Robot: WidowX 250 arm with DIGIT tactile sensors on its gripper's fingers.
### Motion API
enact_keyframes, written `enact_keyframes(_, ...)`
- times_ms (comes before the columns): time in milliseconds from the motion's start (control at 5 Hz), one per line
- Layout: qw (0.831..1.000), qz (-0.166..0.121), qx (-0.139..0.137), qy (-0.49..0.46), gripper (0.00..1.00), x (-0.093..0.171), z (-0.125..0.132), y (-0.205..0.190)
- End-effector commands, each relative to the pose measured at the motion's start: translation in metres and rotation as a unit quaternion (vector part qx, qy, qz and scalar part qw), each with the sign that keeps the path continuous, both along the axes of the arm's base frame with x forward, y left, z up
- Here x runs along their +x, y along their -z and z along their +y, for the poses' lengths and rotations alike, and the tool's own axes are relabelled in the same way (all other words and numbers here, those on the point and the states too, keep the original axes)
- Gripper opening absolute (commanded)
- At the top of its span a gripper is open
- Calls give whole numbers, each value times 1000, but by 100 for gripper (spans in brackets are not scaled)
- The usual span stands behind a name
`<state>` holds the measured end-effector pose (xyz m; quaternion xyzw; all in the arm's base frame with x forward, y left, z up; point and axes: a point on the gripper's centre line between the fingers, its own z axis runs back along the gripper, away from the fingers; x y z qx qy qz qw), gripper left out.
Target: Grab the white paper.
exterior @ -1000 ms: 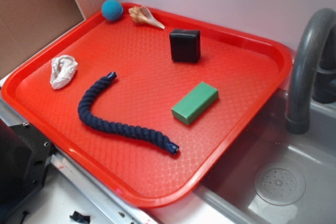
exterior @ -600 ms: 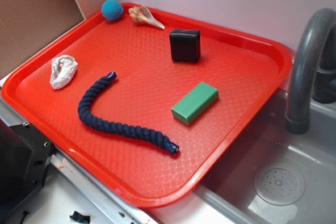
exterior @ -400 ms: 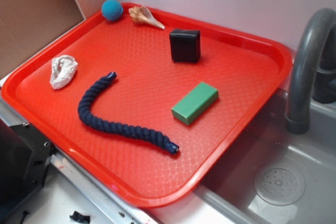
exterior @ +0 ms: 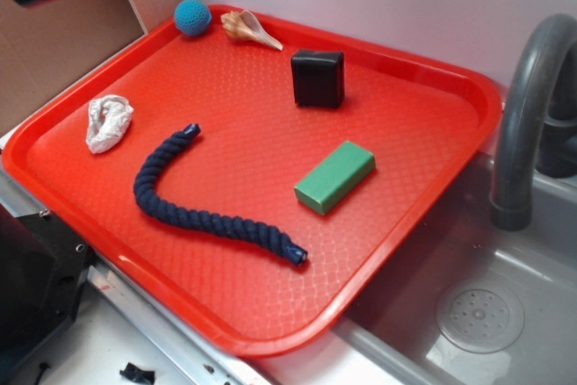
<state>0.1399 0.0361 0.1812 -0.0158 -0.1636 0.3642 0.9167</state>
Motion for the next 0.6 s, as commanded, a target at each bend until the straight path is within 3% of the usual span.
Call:
enact_keyframes(0,976,-44,29,-209,100,18,46,53)
enact_keyframes(400,976,10,23,-219,100,35,69,116)
